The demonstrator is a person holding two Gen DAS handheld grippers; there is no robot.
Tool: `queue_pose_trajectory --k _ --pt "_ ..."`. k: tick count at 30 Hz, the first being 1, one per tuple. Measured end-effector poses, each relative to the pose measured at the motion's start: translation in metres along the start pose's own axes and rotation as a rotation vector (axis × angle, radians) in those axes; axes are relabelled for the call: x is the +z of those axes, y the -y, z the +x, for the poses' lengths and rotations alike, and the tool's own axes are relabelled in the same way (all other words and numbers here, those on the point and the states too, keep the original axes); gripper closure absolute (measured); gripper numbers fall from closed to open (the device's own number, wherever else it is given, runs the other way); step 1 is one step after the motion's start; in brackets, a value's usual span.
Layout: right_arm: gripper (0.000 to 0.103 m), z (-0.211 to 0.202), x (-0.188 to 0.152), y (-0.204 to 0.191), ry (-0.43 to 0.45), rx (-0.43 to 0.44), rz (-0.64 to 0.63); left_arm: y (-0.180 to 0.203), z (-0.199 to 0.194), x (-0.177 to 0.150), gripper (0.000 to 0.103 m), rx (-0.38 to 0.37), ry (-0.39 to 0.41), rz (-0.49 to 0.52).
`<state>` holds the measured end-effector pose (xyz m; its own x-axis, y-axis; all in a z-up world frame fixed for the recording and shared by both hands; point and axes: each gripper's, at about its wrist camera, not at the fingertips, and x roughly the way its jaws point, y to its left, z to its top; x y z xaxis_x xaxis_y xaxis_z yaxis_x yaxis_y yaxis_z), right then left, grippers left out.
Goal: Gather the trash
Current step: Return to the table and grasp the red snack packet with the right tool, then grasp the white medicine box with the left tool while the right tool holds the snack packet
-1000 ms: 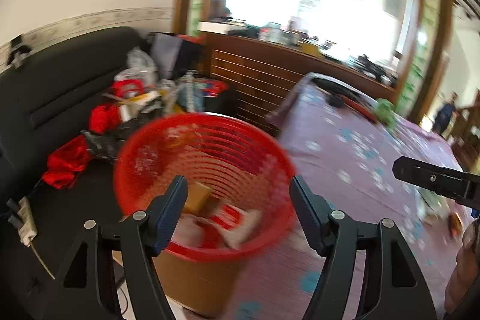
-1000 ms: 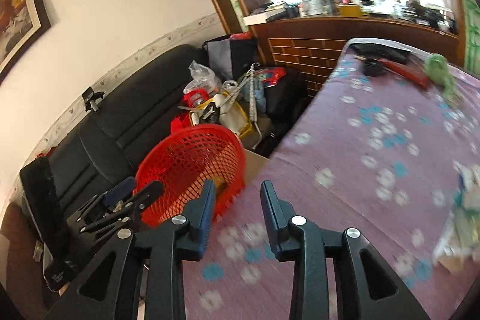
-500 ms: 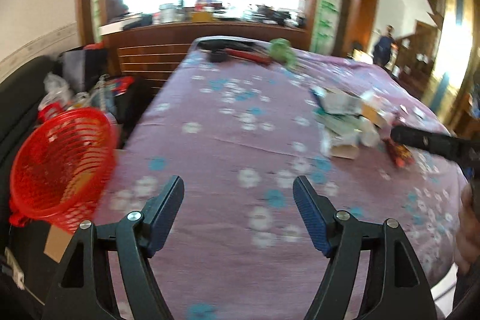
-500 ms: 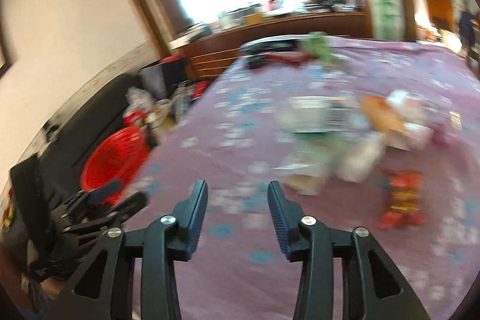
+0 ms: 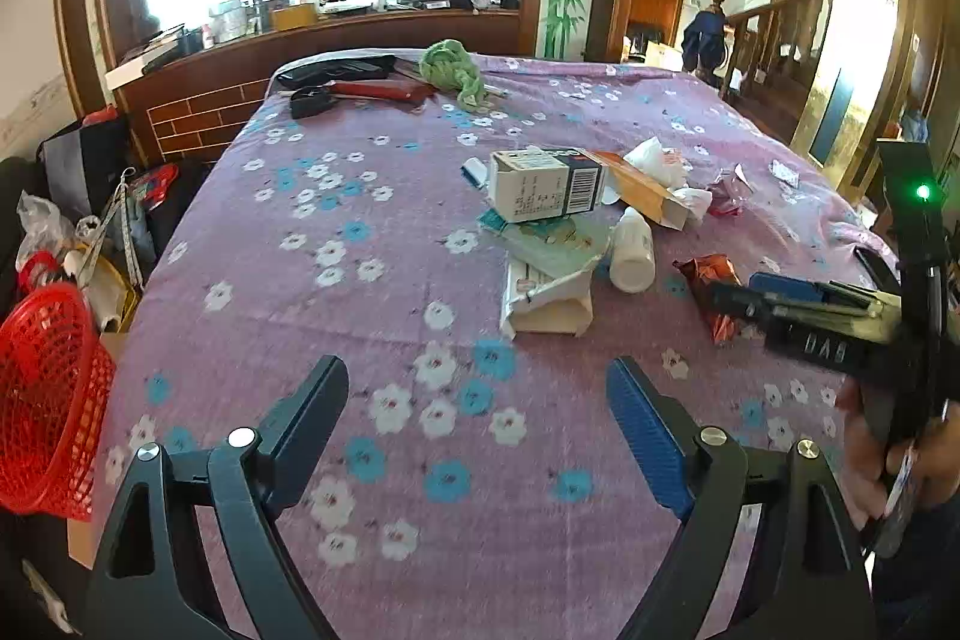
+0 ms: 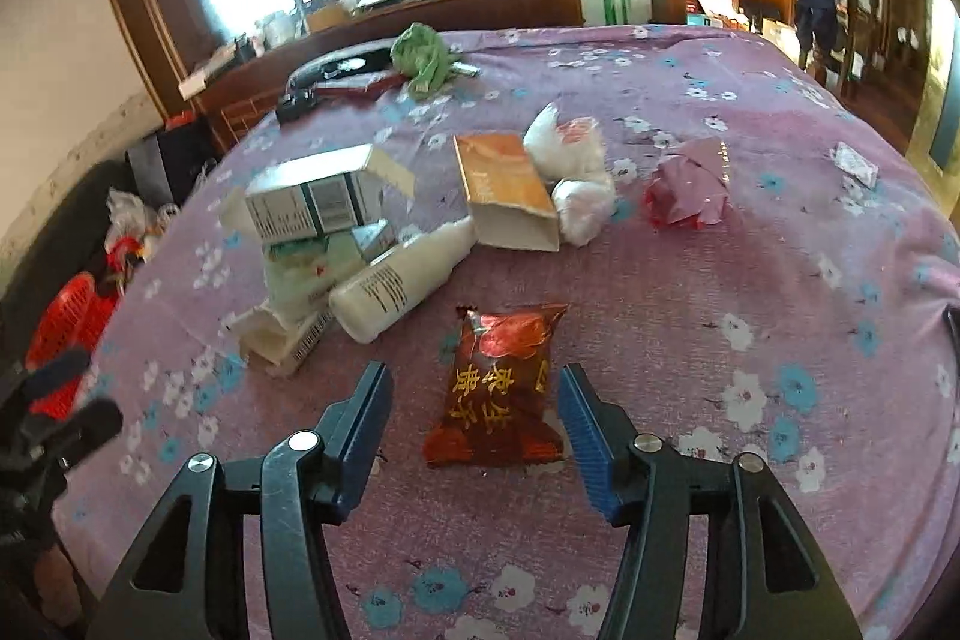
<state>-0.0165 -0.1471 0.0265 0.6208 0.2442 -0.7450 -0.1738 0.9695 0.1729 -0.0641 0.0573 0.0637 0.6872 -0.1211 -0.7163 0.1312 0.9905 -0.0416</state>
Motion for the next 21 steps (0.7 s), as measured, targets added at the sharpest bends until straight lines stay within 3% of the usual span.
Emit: queue_pose_trajectory --k 5,6,7,13,21 --pt "0.043 0.009 -0.001 0.004 -0.01 -0.029 -0.004 0.014 0.027 0.016 0.015 0.003 -0.05 0.016" --pt "0.059 0.01 -0.002 0.005 -0.013 -0.023 0.002 0.017 0.032 0.018 0.015 0.006 -0.056 0.017" --pt "0.067 0.013 -0.002 0.007 -0.023 -0.012 0.006 0.021 0.037 0.021 0.015 0.006 -0.063 0.02" --pt "0.068 0.008 -0.004 0.017 0.0 0.054 0.054 0.041 0.067 0.03 0.015 0.051 -0.117 0.05" --pt "0.068 0.006 -0.005 0.036 0.023 0.188 0.152 0.046 0.1 0.037 0.018 0.096 -0.12 0.042"
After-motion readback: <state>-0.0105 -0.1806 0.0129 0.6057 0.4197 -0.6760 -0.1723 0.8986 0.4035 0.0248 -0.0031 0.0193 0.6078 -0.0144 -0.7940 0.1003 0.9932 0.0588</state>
